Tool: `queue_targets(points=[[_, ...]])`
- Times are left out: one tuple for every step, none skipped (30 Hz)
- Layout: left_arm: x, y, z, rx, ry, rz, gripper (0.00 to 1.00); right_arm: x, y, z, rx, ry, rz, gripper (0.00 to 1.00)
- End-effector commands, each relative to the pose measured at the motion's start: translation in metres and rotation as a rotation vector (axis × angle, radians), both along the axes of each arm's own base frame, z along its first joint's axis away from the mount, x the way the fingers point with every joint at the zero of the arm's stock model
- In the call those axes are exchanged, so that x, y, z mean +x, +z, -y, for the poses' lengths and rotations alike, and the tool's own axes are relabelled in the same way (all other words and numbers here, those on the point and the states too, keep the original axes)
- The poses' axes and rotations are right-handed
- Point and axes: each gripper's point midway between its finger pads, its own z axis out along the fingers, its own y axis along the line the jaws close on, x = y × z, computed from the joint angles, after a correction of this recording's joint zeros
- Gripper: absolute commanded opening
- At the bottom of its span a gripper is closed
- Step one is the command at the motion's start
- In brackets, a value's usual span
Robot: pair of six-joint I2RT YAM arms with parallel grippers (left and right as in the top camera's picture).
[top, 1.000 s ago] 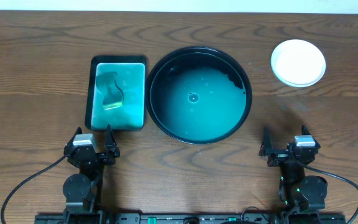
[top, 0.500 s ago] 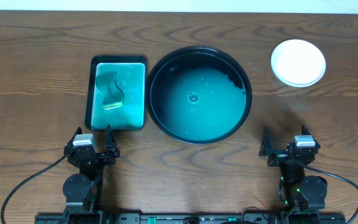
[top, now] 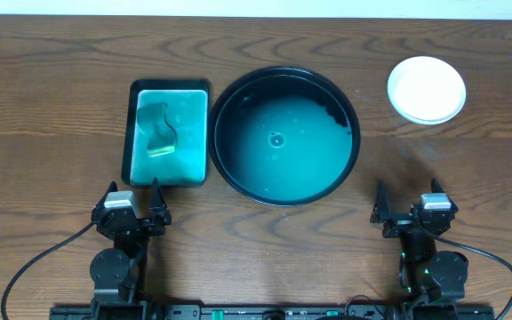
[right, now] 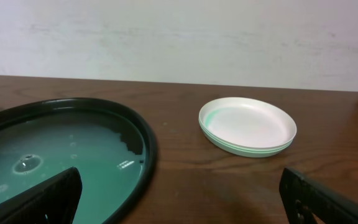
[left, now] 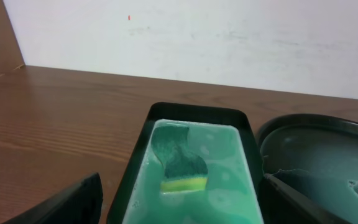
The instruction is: Clean dirty plates on tray and stack at the side
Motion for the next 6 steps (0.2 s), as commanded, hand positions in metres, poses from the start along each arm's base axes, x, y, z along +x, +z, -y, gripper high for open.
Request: queue_targets(points=[[-0.0011,-0.0179,-0.002,0.015,0.008,-0.055,0.8,-0.0002,-0.0008,0.003,-0.01,-0.01,0.0,0.99],[-0.0011,-0.0179,-0.002,0.015,0.008,-0.055,0.8,-0.0001,-0.0007,0.003,-0.01,-0.01,0.001,0.99],[-0.0011,-0.0179,-0.002,0.015,0.008,-0.055,0.8,-0.0002,-0.0008,0.003,-0.01,-0.01,0.0,0.99],[-0.0011,-0.0179,-0.002,0.015,0.008,-0.055,0.8,-0.0001,-0.0007,0.003,-0.01,-0.01,0.001,0.99],[-0.0011,-0.0178,-0.002,0.015,0.008,-0.055,0.8,-0.0001,-0.0007,0.003,-0.01,-0.01,0.001,0.99],[-0.0011,-0.0179,-0.002,0.015,0.008,-0.055,0.8,-0.0001,-0.0007,0.003,-0.01,-0.01,0.001,0.99]])
